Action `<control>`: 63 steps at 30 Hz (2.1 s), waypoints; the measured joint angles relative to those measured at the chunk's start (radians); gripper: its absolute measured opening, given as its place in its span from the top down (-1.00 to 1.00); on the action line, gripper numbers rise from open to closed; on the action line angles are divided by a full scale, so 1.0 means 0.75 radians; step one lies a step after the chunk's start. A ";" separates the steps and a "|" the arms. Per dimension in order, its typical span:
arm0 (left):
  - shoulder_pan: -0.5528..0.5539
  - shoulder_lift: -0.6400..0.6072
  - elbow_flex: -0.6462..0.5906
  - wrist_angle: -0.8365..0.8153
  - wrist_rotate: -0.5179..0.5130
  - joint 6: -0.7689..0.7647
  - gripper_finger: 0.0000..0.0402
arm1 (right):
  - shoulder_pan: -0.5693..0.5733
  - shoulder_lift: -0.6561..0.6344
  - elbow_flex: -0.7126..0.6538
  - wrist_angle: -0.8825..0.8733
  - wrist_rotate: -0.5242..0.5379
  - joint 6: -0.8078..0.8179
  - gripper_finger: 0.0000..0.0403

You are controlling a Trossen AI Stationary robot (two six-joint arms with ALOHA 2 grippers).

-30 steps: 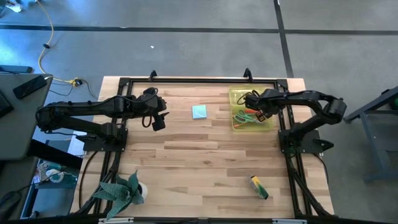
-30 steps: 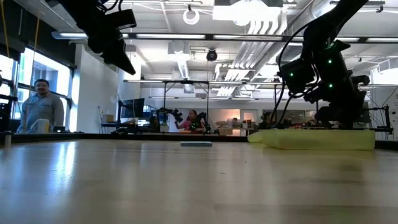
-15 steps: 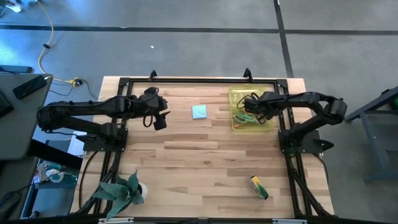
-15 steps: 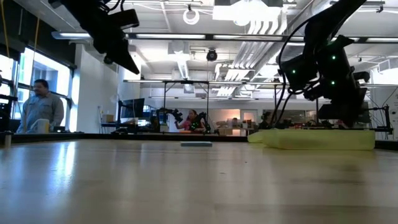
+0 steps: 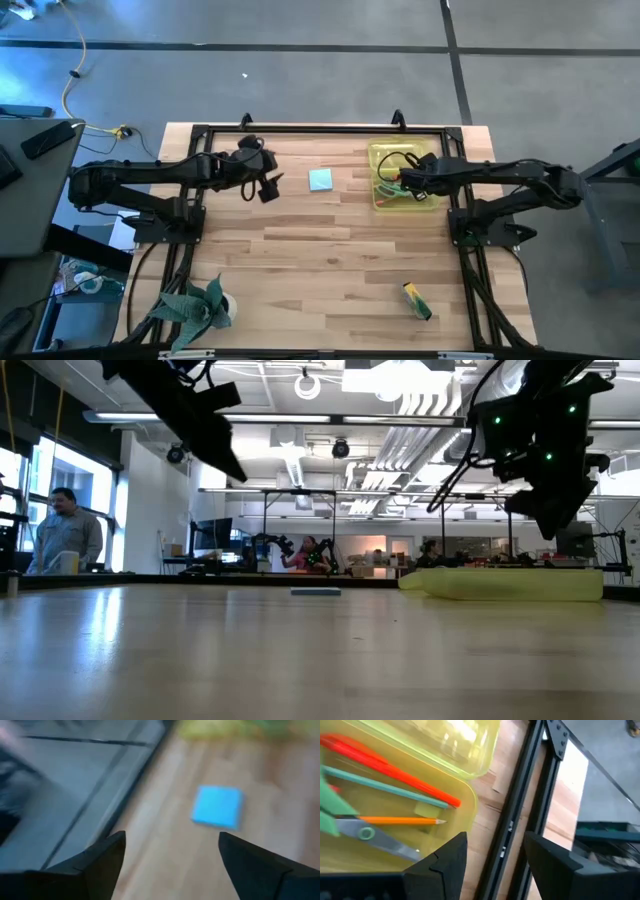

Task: Pack school essentials
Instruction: Put the blue sticky notes into the yellow storage box

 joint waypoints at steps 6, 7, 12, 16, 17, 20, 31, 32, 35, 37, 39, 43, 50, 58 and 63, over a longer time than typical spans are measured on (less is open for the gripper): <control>0.054 0.001 0.049 0.049 0.040 0.010 -0.62 | 0.072 -0.118 0.000 0.122 -0.065 -0.038 0.06; 0.063 0.001 0.056 0.064 0.098 0.010 -0.62 | 0.085 -0.131 0.000 0.159 -0.085 -0.050 0.06; 0.097 0.025 0.082 0.187 0.344 0.014 -0.61 | 0.173 -0.176 0.000 0.368 -0.138 -0.124 0.06; 0.121 0.069 0.105 0.256 0.412 0.059 -0.62 | 0.250 -0.181 0.000 0.514 -0.152 -0.221 0.06; 0.126 0.087 0.115 0.259 0.413 0.075 -0.62 | 0.265 -0.181 0.000 0.540 -0.158 -0.244 0.06; 0.142 0.157 0.146 0.252 0.426 0.109 -0.62 | 0.302 -0.181 0.000 0.616 -0.171 -0.283 0.06; 0.162 0.496 0.378 0.167 0.462 0.259 -0.62 | 0.343 -0.181 0.000 0.703 -0.181 -0.314 0.06; 0.166 0.523 0.411 0.133 0.463 0.259 -0.62 | 0.343 -0.181 0.000 0.703 -0.182 -0.316 0.06; 0.177 0.589 0.503 0.029 0.460 0.259 -0.62 | 0.343 -0.180 0.000 0.703 -0.182 -0.316 0.06; 0.186 0.627 0.558 -0.019 0.459 0.253 -0.62 | 0.343 -0.180 0.000 0.703 -0.182 -0.316 0.06; 0.197 0.665 0.604 -0.061 0.470 0.249 -0.62 | 0.343 -0.180 0.000 0.703 -0.182 -0.316 0.06; 0.217 0.737 0.675 -0.090 0.534 0.259 -0.62 | 0.343 -0.180 0.000 0.703 -0.182 -0.316 0.06; 0.244 0.873 0.736 -0.152 0.643 0.263 -0.62 | 0.343 -0.180 0.000 0.703 -0.183 -0.316 0.06; 0.262 0.969 0.739 -0.133 0.657 0.262 -0.62 | 0.343 -0.180 0.000 0.704 -0.183 -0.316 0.06; 0.253 1.014 0.739 -0.139 0.680 0.262 -0.62 | 0.343 -0.180 0.000 0.706 -0.183 -0.316 0.06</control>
